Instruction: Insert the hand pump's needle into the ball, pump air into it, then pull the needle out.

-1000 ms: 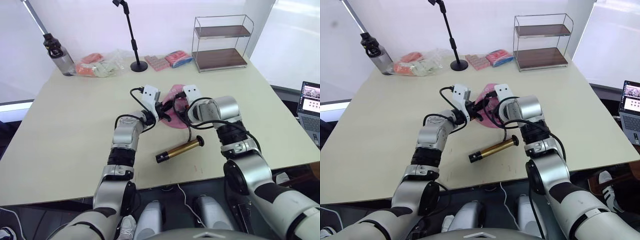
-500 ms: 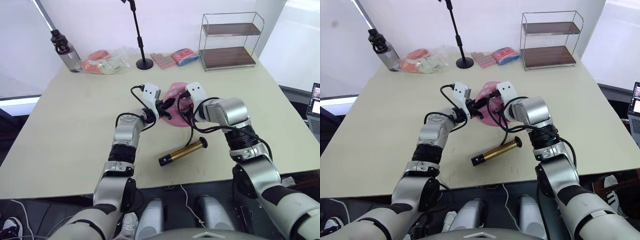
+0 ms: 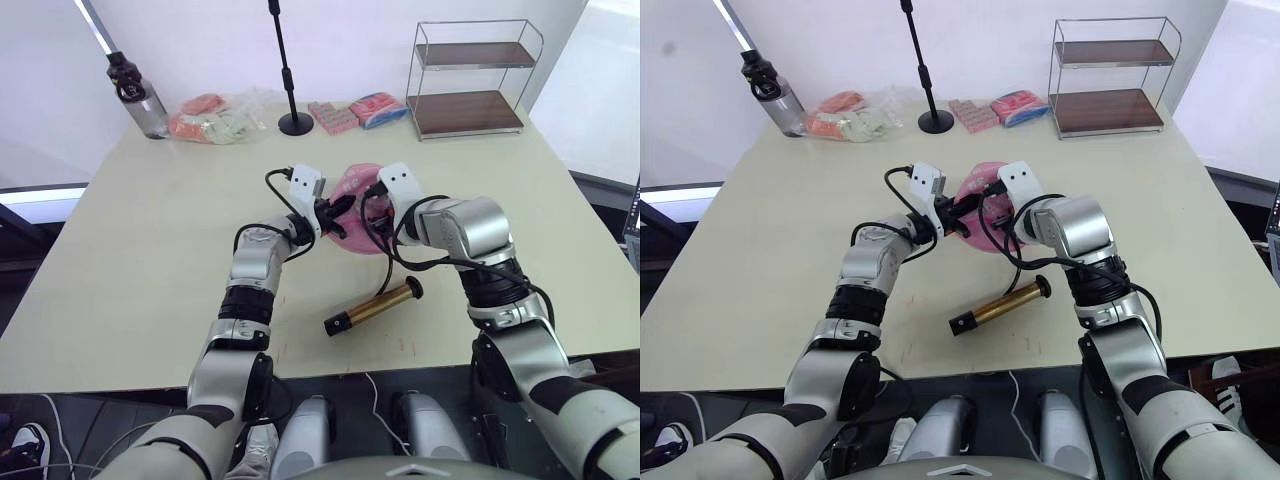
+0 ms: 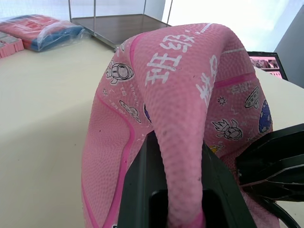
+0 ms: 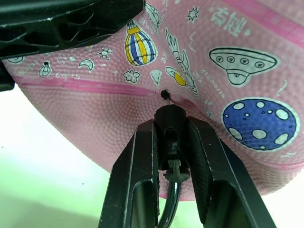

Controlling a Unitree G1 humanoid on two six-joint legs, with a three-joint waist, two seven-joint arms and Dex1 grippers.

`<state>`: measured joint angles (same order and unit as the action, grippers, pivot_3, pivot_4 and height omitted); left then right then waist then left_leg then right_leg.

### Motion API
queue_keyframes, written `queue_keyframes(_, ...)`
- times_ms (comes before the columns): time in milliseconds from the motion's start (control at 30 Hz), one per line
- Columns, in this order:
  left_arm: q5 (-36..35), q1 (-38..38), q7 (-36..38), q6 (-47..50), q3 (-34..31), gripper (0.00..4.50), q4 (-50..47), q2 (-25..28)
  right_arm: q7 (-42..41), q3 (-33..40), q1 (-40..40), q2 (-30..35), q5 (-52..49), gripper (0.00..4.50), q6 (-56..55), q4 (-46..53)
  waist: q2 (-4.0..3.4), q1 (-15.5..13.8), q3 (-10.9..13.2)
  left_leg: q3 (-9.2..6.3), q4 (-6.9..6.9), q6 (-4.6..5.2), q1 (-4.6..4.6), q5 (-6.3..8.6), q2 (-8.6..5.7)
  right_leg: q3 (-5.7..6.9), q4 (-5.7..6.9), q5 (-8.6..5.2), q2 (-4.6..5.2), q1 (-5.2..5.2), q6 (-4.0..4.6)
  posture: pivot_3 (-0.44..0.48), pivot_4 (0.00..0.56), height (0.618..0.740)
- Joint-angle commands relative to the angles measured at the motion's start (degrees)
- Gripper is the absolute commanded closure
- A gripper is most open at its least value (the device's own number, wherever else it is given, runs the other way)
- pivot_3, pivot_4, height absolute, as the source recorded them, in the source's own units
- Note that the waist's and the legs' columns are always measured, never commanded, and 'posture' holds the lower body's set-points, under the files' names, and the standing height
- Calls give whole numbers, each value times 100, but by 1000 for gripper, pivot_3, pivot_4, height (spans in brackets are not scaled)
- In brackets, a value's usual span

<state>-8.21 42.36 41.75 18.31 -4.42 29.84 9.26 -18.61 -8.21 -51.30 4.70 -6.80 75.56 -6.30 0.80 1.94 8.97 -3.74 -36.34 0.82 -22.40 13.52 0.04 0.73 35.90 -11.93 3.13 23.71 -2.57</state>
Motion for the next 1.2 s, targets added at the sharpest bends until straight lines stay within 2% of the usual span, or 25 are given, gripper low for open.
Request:
queue_keyframes(33, -1, -168, 255, 154, 491, 4453, 254, -262, -64, -51, 98, -12, -108, 4155, -458, 413, 0, -19, 0, 0, 0, 0, -1, 0, 0, 0, 0, 0, 0, 0, 0, 0, 150, 740)
queue_keyframes(367, 23, -116, 293, 88, 523, 4453, 337, -277, -34, -232, 516, 227, -47, 4155, -789, 858, -8, -37, 6, -21, 0, 0, -14, 0, -25, 1, -5, -1, 6, 1, 0, 0, 150, 740)
queue_keyframes(433, 25, -122, 297, 88, 534, 4500, 328, -281, -57, -233, 556, 294, -50, 3151, -848, 904, -10, -53, 7, -24, 0, 0, -16, -1, -26, 2, -5, -1, 7, 1, 0, 0, 150, 740)
queue_keyframes(500, 28, -125, 303, 88, 539, 4500, 324, -286, -40, -208, 593, 338, -47, 2385, -916, 940, -19, -108, 13, -29, -1, -1, -19, -1, -32, 2, -6, -1, 8, 1, 0, 0, 150, 740)
queue_keyframes(567, 34, -125, 317, 83, 549, 4500, 335, -287, -53, -211, 655, 418, -29, 1236, -1071, 1008, -20, -130, 14, -45, -1, -1, -32, -1, -38, 6, -8, -2, 8, 4, -1, 0, 150, 740)
queue_keyframes(667, 37, -122, 327, 75, 553, 4500, 350, -290, -133, -202, 749, 530, -77, 73, -1115, 1162, -24, -129, 17, -47, -1, -2, -39, -2, -47, 5, -14, -2, 13, 6, -1, 0, 150, 740)
queue_keyframes(1200, -7, -66, 310, -22, 588, 4500, 498, -266, -200, 217, 1255, 991, -462, 73, -899, 2249, -32, -182, 29, -62, -1, -6, -52, -5, -126, 15, -13, -26, 92, -2, -42, 0, 150, 740)
